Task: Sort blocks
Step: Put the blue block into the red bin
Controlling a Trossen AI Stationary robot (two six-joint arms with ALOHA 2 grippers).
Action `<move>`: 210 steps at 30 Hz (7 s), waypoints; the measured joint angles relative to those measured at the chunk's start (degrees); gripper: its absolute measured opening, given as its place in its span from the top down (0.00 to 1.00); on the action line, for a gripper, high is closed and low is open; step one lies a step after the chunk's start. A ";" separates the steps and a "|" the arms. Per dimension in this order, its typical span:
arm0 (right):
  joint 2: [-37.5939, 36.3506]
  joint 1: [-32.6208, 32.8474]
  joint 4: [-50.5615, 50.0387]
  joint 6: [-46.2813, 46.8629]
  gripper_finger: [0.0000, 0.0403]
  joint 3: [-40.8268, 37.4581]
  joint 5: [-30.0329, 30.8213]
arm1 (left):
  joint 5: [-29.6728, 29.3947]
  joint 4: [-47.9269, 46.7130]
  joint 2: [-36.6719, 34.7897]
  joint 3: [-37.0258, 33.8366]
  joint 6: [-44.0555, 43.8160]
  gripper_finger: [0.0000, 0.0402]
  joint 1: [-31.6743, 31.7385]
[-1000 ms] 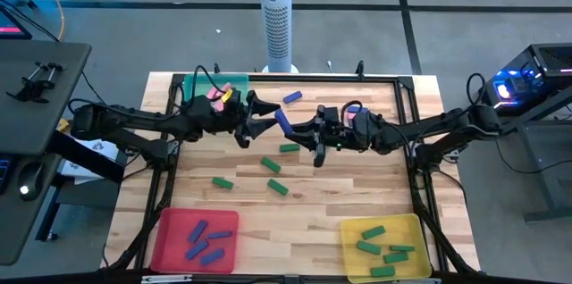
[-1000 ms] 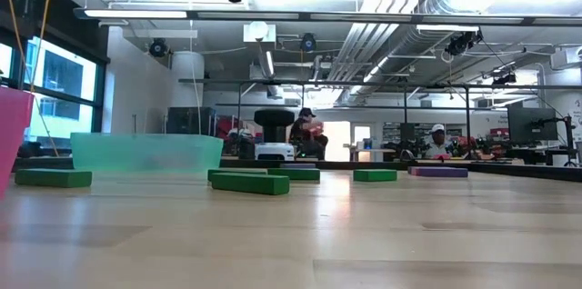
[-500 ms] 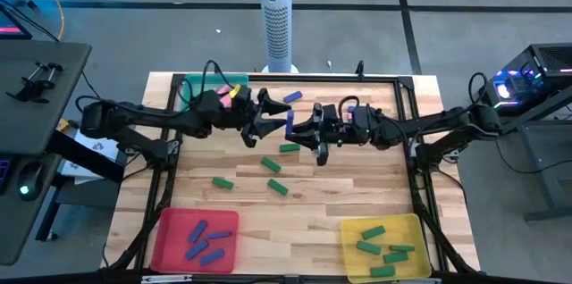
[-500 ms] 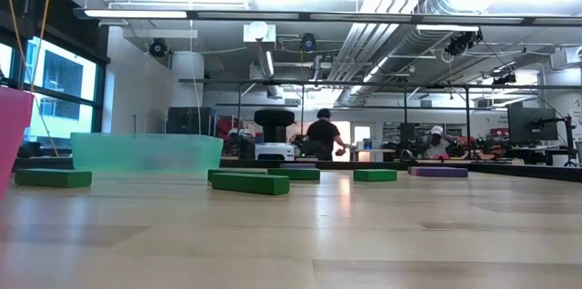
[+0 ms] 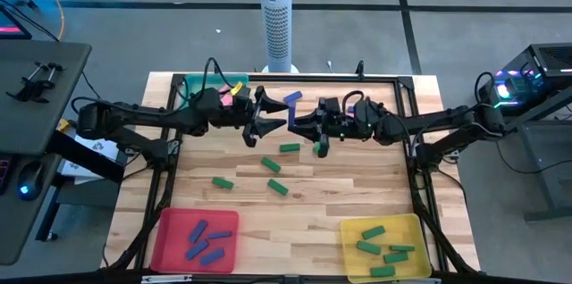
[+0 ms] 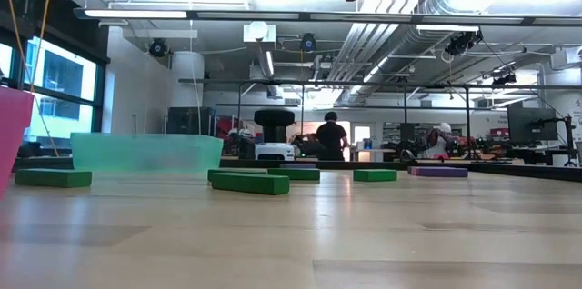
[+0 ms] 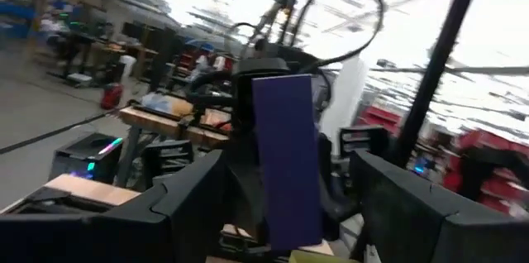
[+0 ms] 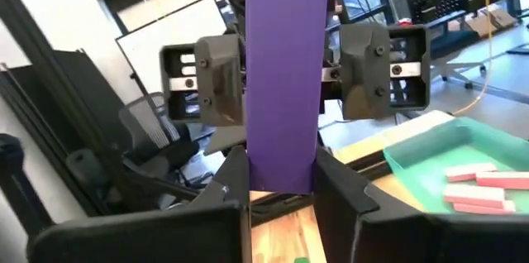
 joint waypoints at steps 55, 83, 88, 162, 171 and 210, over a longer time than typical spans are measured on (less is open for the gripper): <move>-2.80 -14.04 -23.96 -9.41 0.57 0.02 -1.69 | -2.65 -86.19 -3.54 -1.15 -71.23 0.76 -62.08; 35.96 -29.01 -60.50 -22.09 0.57 36.51 -3.38 | -30.77 -85.65 -19.10 5.21 -60.22 0.50 -36.09; 47.67 -31.13 -68.31 -22.14 0.57 48.35 -4.67 | -32.30 -82.30 -18.95 6.11 -54.14 0.51 -31.42; 15.07 -11.92 -66.41 -31.91 0.90 53.94 -25.00 | -33.15 -26.60 -15.63 6.21 14.01 0.44 -11.86; 14.63 -8.01 -63.56 -26.95 0.90 54.10 -21.28 | -23.04 -11.04 -6.33 6.21 18.89 0.31 -8.45; 16.37 -6.74 -67.45 -24.52 0.90 53.79 -14.13 | -18.62 -11.22 -5.26 6.27 17.12 0.30 -7.36</move>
